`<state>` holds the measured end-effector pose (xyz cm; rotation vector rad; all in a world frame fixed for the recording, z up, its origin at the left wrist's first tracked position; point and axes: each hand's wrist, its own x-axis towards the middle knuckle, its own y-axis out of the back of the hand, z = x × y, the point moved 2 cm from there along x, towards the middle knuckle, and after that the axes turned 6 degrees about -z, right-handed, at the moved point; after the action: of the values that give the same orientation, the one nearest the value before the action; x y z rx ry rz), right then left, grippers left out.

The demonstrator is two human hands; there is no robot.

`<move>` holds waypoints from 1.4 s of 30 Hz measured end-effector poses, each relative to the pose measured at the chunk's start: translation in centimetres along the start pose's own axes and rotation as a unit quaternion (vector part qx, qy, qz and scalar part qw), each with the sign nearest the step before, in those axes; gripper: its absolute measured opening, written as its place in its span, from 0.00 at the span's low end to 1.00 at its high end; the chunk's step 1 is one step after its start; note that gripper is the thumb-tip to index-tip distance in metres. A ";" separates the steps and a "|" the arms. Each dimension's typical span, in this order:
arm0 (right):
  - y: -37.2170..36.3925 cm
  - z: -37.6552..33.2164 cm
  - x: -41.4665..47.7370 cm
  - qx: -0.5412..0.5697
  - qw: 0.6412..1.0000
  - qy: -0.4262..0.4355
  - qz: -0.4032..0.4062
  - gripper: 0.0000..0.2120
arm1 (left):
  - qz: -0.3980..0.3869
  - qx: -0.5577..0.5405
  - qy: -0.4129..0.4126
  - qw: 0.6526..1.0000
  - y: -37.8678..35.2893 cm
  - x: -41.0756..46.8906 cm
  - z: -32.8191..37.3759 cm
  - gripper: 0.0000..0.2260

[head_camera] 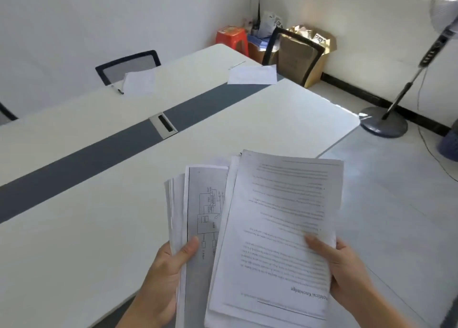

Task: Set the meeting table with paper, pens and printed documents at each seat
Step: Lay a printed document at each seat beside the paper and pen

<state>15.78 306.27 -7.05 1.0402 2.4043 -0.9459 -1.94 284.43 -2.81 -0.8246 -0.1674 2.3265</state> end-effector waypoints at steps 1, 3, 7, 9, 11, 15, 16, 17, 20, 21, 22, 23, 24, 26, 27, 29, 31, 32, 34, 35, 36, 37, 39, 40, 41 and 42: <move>-0.7 -0.1 0.9 -0.009 0.999 -0.022 -0.029 0.18 | 0.022 -0.007 -0.011 1.000 0.8 -0.5 0.3 0.16; -2.6 -0.1 2.6 -0.032 0.994 -0.062 -0.078 0.18 | 0.066 -0.019 -0.032 0.997 2.6 -1.2 0.9 0.13; -7.2 0.5 5.5 -0.099 0.983 -0.089 -0.124 0.15 | 0.162 -0.029 -0.071 0.984 6.4 -2.2 2.4 0.10; -9.8 0.3 7.1 -0.131 0.978 -0.091 -0.135 0.11 | 0.195 -0.045 -0.086 0.976 8.4 -2.5 3.2 0.09; -11.9 -0.1 9.2 -0.158 0.974 -0.090 -0.134 0.08 | 0.225 -0.065 -0.101 0.967 10.3 -2.7 3.9 0.08; -15.7 0.3 14.6 -0.198 0.969 -0.086 -0.119 0.07 | 0.274 -0.077 -0.123 0.951 14.3 -2.8 4.8 0.07; -16.6 0.8 16.1 -0.208 0.968 -0.085 -0.115 0.06 | 0.285 -0.080 -0.126 0.947 15.3 -2.8 5.1 0.07; -17.5 1.4 17.6 -0.219 0.965 -0.086 -0.115 0.06 | 0.295 -0.085 -0.129 0.943 16.4 -2.9 5.4 0.07; -19.8 4.7 22.1 -0.286 0.949 -0.094 -0.092 0.08 | 0.318 -0.100 -0.136 0.933 19.5 -3.3 6.1 0.07; -20.2 6.0 23.3 -0.313 0.941 -0.101 -0.080 0.09 | 0.322 -0.105 -0.140 0.930 20.4 -3.5 6.2 0.08; -20.5 7.4 24.3 -0.340 0.932 -0.110 -0.068 0.10 | 0.326 -0.108 -0.141 0.929 21.1 -3.7 6.3 0.09; -20.7 8.7 25.2 -0.365 0.922 -0.117 -0.057 0.10 | 0.331 -0.110 -0.140 0.927 21.6 -3.9 6.3 0.09; -20.9 9.8 25.9 -0.386 0.913 -0.123 -0.047 0.10 | 0.335 -0.114 -0.141 0.925 21.9 -4.2 6.3 0.09; -21.4 11.7 26.9 -0.417 0.899 -0.127 -0.038 0.10 | 0.335 -0.122 -0.139 0.924 22.2 -4.4 6.3 0.09; -21.7 12.2 27.3 -0.426 0.895 -0.128 -0.040 0.10 | 0.333 -0.129 -0.132 0.925 22.1 -4.4 6.2 0.11; -22.2 12.9 27.9 -0.439 0.888 -0.129 -0.044 0.09 | 0.325 -0.149 -0.116 0.927 21.9 -4.1 5.9 0.15; -22.2 13.1 28.5 -0.453 0.880 -0.133 -0.050 0.08 | 0.323 -0.156 -0.108 0.927 21.5 -3.6 5.6 0.15; -22.0 13.1 28.8 -0.462 0.874 -0.135 -0.057 0.09 | 0.319 -0.155 -0.104 0.929 21.3 -3.2 5.5 0.13; -22.0 12.9 29.1 -0.499 0.853 -0.130 -0.076 0.14 | 0.305 -0.150 -0.096 0.936 20.6 -2.2 5.5 0.10; -22.1 12.7 28.9 -0.546 0.825 -0.118 -0.088 0.17 | 0.295 -0.149 -0.091 0.939 20.2 -1.7 5.5 0.09; -22.2 12.3 28.7 -0.614 0.778 -0.095 -0.095 0.22 | 0.287 -0.148 -0.086 0.943 19.8 -1.2 5.6 0.09; -22.4 11.7 28.2 -0.682 0.722 -0.056 -0.098 0.26 | 0.273 -0.146 -0.084 0.947 19.5 -0.8 5.6 0.09; -23.1 10.6 26.7 -0.715 0.692 0.029 -0.099 0.30 | 0.246 -0.141 -0.078 0.956 18.8 0.1 5.8 0.10; -23.4 10.2 25.9 -0.677 0.725 0.030 -0.119 0.28 | 0.233 -0.139 -0.075 0.960 18.4 0.6 6.0 0.11; -23.7 9.8 24.8 -0.603 0.783 -0.004 -0.153 0.26 | 0.223 -0.138 -0.073 0.962 18.1 1.0 6.1 0.11; -24.0 9.7 23.5 -0.511 0.834 -0.068 -0.198 0.22 | 0.215 -0.136 -0.071 0.965 17.8 1.5 6.1 0.11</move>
<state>-17.20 299.23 -16.32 0.0660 2.4606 0.2495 -16.11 272.10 -4.39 -0.8935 -0.4130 2.8182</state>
